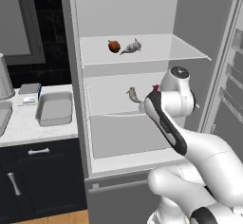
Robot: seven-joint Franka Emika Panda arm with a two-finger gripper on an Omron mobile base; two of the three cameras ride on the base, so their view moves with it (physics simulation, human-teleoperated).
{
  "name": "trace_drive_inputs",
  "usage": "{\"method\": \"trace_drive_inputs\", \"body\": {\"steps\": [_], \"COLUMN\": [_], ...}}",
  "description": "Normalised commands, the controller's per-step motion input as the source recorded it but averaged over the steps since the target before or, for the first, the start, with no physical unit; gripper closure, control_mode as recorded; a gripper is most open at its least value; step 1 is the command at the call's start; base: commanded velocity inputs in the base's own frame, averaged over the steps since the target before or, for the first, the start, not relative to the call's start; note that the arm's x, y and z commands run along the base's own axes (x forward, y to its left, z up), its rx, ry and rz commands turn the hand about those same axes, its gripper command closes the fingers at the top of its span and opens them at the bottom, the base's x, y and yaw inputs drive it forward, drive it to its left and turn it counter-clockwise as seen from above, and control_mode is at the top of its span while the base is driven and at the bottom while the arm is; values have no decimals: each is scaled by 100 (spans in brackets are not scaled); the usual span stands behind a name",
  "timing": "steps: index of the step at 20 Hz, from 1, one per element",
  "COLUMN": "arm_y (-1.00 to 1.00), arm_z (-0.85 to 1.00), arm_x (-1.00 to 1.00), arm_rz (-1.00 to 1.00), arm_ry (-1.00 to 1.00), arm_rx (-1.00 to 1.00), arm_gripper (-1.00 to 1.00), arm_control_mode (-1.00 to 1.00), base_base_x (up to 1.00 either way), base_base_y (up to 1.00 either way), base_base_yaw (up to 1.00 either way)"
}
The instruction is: Place one bell pepper and one fish in each tupperware on the nearby counter, to pack two identical lunches.
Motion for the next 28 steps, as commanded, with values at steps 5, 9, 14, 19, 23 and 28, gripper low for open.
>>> {"method": "trace_drive_inputs", "body": {"steps": [5, 9, 14, 19, 23, 28], "arm_y": [27, 15, 9, -1, -7, 0], "arm_z": [46, 9, -27, -13, -1, -6], "arm_x": [28, 83, 91, 47, 39, 38], "arm_rz": [0, 0, 0, 0, 0, 0], "arm_ry": [-27, -5, 3, 5, 0, 0], "arm_rx": [1, 7, 0, 0, 0, 0], "arm_gripper": [-100, -100, -100, -100, -100, -100], "arm_control_mode": [-100, -100, -100, -100, -100, -100], "base_base_x": [0, 0, 0, 0, 0, 0], "base_base_y": [0, 0, 0, 0, 0, 0], "base_base_yaw": [0, 0, 0, 0, 0, 0]}}
